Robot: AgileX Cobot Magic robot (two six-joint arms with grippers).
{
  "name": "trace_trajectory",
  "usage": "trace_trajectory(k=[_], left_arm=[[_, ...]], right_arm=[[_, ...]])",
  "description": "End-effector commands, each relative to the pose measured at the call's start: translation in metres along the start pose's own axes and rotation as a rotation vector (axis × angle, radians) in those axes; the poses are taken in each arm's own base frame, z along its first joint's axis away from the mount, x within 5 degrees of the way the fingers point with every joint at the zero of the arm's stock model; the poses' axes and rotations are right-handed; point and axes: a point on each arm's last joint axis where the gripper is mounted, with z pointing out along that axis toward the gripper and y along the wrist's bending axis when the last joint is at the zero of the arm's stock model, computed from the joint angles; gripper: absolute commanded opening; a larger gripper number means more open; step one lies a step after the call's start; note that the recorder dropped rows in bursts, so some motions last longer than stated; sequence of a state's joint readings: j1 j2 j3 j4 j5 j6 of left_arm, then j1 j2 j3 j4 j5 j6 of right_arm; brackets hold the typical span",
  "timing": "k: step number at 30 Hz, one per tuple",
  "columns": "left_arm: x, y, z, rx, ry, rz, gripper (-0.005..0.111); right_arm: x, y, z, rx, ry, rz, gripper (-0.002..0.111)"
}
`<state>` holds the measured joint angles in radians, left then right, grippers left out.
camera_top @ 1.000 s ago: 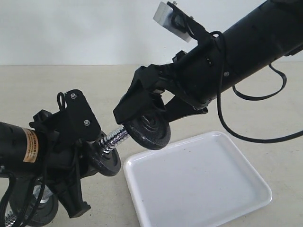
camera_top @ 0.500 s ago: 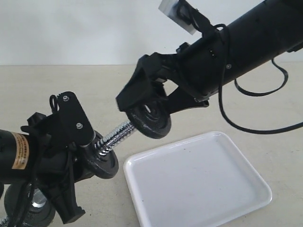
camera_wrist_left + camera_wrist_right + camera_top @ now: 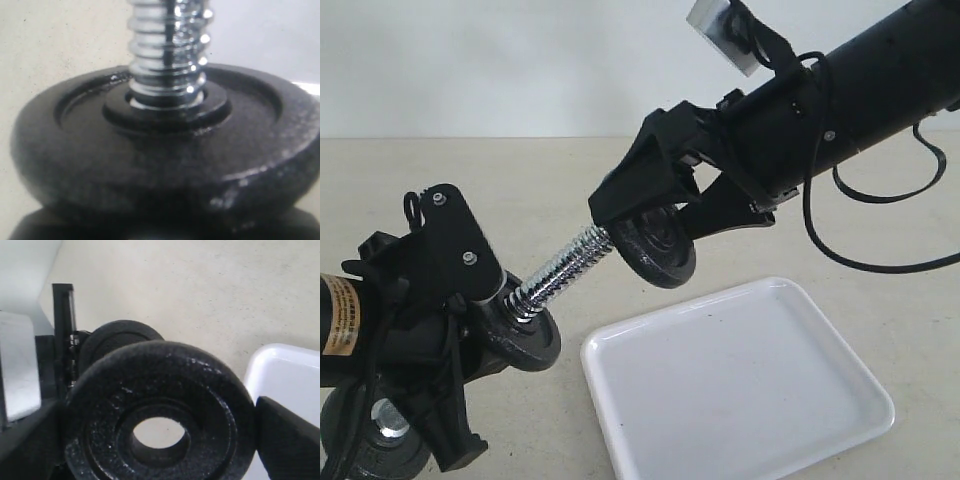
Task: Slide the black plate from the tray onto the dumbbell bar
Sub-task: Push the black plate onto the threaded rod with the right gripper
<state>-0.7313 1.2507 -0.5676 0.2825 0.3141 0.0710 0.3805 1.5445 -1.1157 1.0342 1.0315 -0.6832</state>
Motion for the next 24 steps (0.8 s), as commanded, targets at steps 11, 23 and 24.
trace_trajectory(k=[11, 23, 24], left_arm=[[-0.061, 0.002, -0.031, -0.027, -0.674, 0.074, 0.004], [-0.055, -0.003, -0.028, 0.011, -0.658, 0.089, 0.004], [-0.055, -0.004, -0.028, 0.017, -0.656, 0.091, 0.004]], right_arm=[[-0.007, -0.002, 0.017, -0.214, -0.001, 0.042, 0.0], [-0.019, 0.004, 0.013, -0.242, -0.055, -0.024, 0.0], [-0.022, 0.007, 0.01, -0.249, -0.06, -0.04, 0.0]])
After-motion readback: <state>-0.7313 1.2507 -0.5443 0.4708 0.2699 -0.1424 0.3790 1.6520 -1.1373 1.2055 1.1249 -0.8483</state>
